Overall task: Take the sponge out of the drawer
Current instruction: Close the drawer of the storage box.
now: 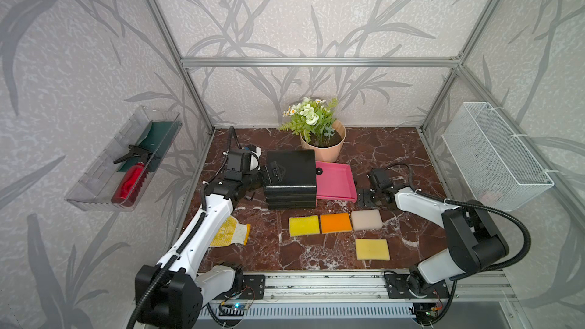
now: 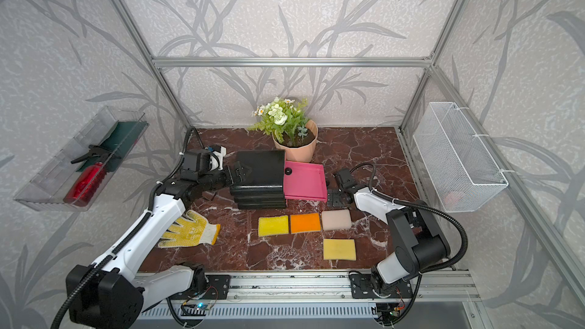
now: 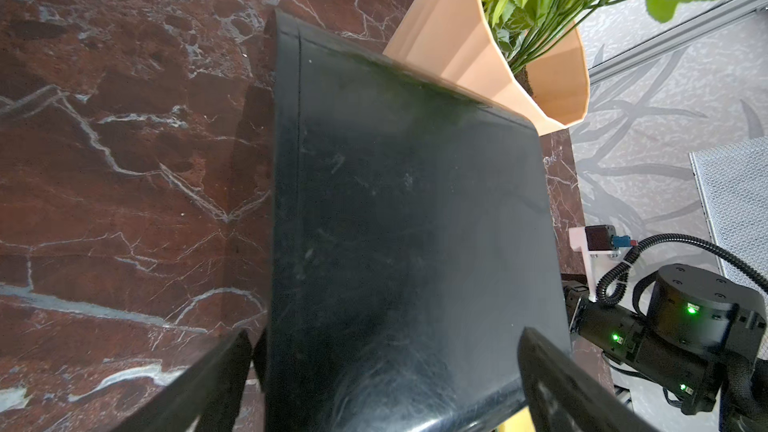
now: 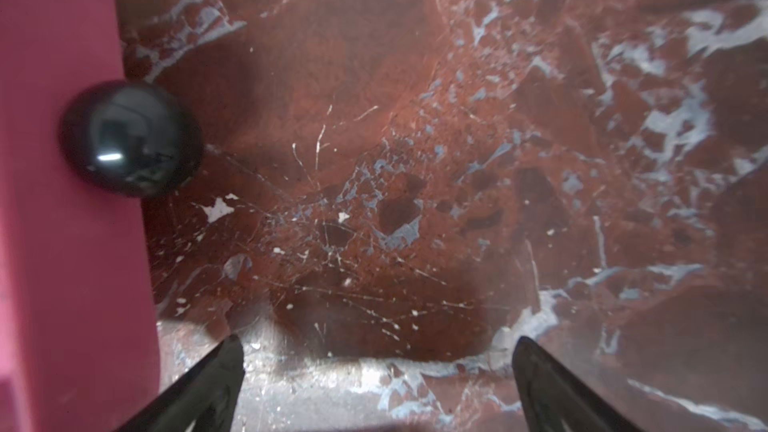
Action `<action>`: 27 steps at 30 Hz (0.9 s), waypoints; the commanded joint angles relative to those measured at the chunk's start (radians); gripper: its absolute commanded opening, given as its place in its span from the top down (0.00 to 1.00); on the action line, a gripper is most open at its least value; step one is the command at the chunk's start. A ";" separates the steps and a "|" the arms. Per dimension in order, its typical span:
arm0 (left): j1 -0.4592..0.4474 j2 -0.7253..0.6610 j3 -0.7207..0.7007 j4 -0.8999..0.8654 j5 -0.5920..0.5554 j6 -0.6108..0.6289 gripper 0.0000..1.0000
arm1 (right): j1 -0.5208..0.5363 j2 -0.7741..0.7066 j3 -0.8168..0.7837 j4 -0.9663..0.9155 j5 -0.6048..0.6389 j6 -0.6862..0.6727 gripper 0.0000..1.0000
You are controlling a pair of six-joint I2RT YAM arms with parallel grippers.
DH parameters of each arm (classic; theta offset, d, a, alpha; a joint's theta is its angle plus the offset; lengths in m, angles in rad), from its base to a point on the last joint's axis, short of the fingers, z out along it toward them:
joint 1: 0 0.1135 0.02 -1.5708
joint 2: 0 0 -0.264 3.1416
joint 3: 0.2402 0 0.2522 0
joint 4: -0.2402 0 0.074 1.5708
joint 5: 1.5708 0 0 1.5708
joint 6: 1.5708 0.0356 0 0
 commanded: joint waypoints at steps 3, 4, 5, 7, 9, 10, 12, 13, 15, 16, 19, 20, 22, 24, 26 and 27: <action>0.002 -0.003 -0.017 0.031 0.053 -0.005 0.01 | 0.006 0.039 0.036 0.045 -0.058 0.002 0.01; 0.002 0.000 -0.018 0.033 0.057 -0.007 0.01 | 0.011 0.041 0.037 0.056 -0.067 0.000 0.01; 0.002 0.004 -0.018 0.035 0.063 -0.009 0.01 | 0.016 0.039 0.037 0.065 -0.074 0.000 0.01; 0.002 0.017 -0.019 0.040 0.075 -0.014 0.01 | 0.026 0.026 0.033 0.089 -0.086 0.001 0.01; 0.002 0.032 -0.018 0.048 0.099 -0.021 0.01 | 0.033 0.002 0.023 0.114 -0.091 0.005 0.01; 0.002 0.040 -0.020 0.051 0.112 -0.023 0.01 | 0.036 -0.015 0.012 0.133 -0.099 0.009 0.01; 0.002 0.052 -0.020 0.059 0.128 -0.030 0.01 | 0.040 -0.049 -0.011 0.182 -0.132 0.013 0.01; 0.002 0.056 -0.020 0.059 0.133 -0.032 0.01 | 0.040 -0.065 -0.023 0.207 -0.153 0.017 0.01; 0.002 0.061 -0.021 0.065 0.141 -0.037 0.01 | 0.041 -0.080 -0.035 0.242 -0.186 0.027 0.01; 0.002 0.061 -0.024 0.067 0.143 -0.037 0.01 | 0.043 -0.085 -0.037 0.259 -0.207 0.029 0.01; 0.002 0.060 -0.024 0.071 0.147 -0.038 0.01 | 0.055 -0.086 -0.043 0.303 -0.277 0.016 0.01; 0.002 0.061 -0.025 0.074 0.149 -0.038 0.01 | 0.057 -0.081 -0.045 0.320 -0.308 0.009 0.01; 0.002 0.062 -0.027 0.079 0.158 -0.041 0.01 | 0.062 -0.070 -0.055 0.364 -0.368 -0.003 0.01; 0.002 0.067 -0.027 0.082 0.165 -0.040 0.01 | 0.067 -0.068 -0.069 0.413 -0.412 -0.004 0.01; 0.002 0.071 -0.026 0.086 0.174 -0.042 0.01 | 0.075 -0.074 -0.080 0.452 -0.450 -0.010 0.01; 0.002 0.075 -0.026 0.088 0.180 -0.045 0.01 | 0.078 -0.078 -0.082 0.461 -0.461 -0.014 0.01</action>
